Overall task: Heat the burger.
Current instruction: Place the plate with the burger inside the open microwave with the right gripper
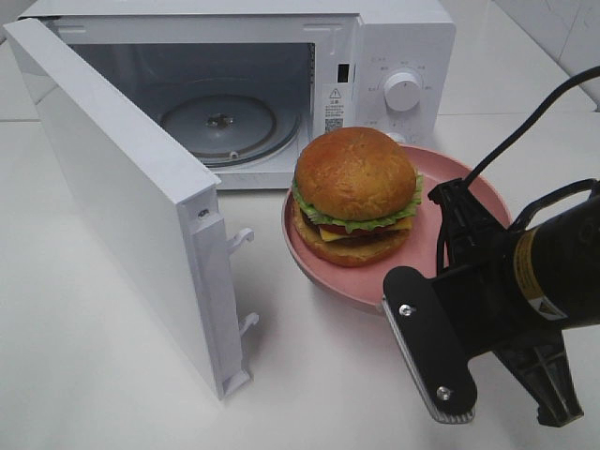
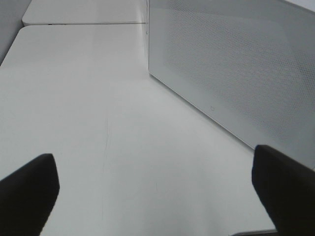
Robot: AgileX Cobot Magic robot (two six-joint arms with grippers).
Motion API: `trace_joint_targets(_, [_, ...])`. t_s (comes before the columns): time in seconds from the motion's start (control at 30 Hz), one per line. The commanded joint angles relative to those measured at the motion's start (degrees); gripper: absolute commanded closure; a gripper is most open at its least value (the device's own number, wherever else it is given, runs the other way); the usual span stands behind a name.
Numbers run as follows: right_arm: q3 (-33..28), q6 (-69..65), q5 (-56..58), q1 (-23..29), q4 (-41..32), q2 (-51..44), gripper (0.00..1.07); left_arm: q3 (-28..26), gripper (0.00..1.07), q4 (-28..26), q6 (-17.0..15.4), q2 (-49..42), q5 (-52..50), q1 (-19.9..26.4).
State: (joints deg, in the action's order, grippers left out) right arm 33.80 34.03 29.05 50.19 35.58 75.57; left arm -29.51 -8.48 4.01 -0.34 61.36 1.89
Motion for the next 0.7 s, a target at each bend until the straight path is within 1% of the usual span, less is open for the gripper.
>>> trace_joint_targets(0.03, [0.0, 11.4, -4.4, -4.1, -4.0, -0.3, 1.07, -0.1, 0.07, 0.1, 0.0, -0.9, -0.2, 0.2])
trace_joint_targets(0.1, [0.0, 14.0, -4.8, -5.0, -5.2, -0.3, 1.07, -0.1, 0.07, 0.1, 0.0, -0.9, -0.2, 0.2])
trace_joint_targets(0.13, [0.0, 18.8, -5.8, -7.0, -7.7, -0.3, 1.07, -0.1, 0.07, 0.1, 0.0, -0.9, -0.2, 0.2])
trace_joint_targets(0.17, [0.0, 18.8, -5.8, -7.0, -7.7, -0.3, 1.07, -0.1, 0.07, 0.1, 0.0, -0.9, -0.2, 0.2])
trace_joint_targets(0.23, [0.5, 26.2, -6.9, -9.5, -11.9, -0.3, 1.07, -0.1, 0.07, 0.1, 0.0, -0.9, -0.2, 0.2])
trace_joint_targets(0.27, [0.5, 26.2, -6.9, -9.5, -11.9, -0.3, 1.07, -0.1, 0.07, 0.1, 0.0, -0.9, -0.2, 0.2])
trace_joint_targets(0.3, [0.7, 30.8, -7.2, -11.0, -15.0, -0.3, 1.07, -0.1, 0.07, 0.1, 0.0, -0.9, -0.2, 0.2])
trace_joint_targets(0.33, [0.9, 33.2, -7.2, -11.9, -16.4, -0.3, 1.07, -0.1, 0.07, 0.1, 0.0, -0.9, -0.2, 0.2])
trace_joint_targets(0.37, [0.9, 33.2, -7.2, -11.9, -16.4, -0.3, 1.07, -0.1, 0.07, 0.1, 0.0, -0.9, -0.2, 0.2])
trace_joint_targets(0.4, [1.2, 37.9, -7.0, -13.5, -18.9, -0.3, 1.07, -0.1, 0.07, 0.1, 0.0, -0.9, -0.2, 0.2])
trace_joint_targets(0.43, [1.2, 37.9, -7.0, -13.5, -18.9, -0.3, 1.07, -0.1, 0.07, 0.1, 0.0, -0.9, -0.2, 0.2])
trace_joint_targets(0.5, [2.4, 45.6, -6.9, -15.8, -24.7, -0.3, 1.07, -0.1, 0.07, 0.1, 0.0, -0.9, -0.2, 0.2])
trace_joint_targets(0.6, [2.6, 47.9, -6.8, -16.4, -26.5, -0.3, 1.07, -0.1, 0.07, 0.1, 0.0, -0.9, -0.2, 0.2])
trace_joint_targets(0.63, [2.9, 52.5, -6.8, -17.2, -29.5, -0.2, 1.07, -0.1, 0.07, 0.1, 0.0, -0.9, -0.2, 0.2])
trace_joint_targets(0.67, [3.2, 54.9, -6.5, -17.5, -31.0, -0.1, 1.07, -0.1, 0.07, 0.1, 0.0, -0.9, -0.2, 0.2])
trace_joint_targets(0.7, [3.2, 54.9, -6.5, -17.5, -31.0, -0.1, 1.07, -0.1, 0.07, 0.1, 0.0, -0.9, -0.2, 0.2])
